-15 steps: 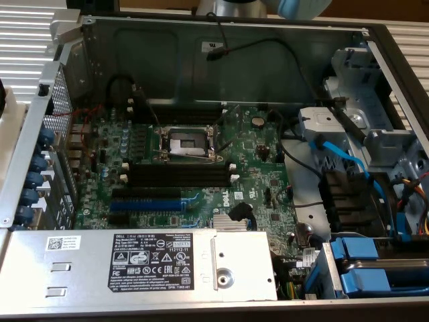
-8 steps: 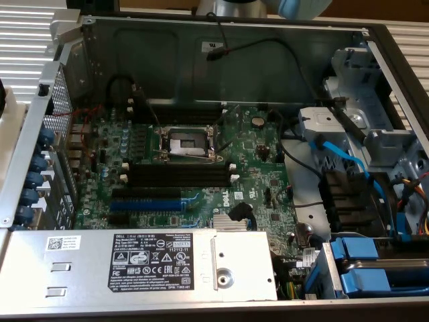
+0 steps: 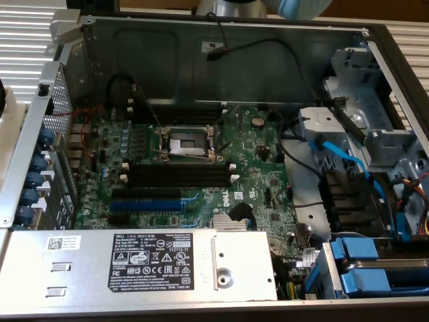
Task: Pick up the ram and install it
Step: 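Pick up the ram and move it above insertion slot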
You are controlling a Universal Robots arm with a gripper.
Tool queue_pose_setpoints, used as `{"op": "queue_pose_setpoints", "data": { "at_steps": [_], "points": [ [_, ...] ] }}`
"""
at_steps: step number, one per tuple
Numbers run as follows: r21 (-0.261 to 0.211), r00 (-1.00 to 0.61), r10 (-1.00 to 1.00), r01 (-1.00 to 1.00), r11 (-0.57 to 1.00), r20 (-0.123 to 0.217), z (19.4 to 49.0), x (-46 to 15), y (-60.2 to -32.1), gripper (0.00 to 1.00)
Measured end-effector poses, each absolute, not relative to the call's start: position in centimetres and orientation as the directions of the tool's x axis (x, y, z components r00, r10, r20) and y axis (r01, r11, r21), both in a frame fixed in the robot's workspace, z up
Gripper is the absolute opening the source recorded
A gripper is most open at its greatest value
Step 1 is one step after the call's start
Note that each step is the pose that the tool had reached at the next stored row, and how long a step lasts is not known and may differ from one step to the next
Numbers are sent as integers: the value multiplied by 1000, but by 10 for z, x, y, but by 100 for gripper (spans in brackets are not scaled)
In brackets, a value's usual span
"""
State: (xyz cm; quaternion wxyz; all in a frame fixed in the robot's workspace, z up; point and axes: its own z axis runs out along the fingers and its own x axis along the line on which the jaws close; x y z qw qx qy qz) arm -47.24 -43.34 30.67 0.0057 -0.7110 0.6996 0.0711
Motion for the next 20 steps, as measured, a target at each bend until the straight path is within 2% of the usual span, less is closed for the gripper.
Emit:
{"op": "queue_pose_setpoints", "data": {
  "at_steps": [20],
  "points": [
    [99, 31, -994, -994, -42, -108, 281, -473, -437, 56]
  ]
}}
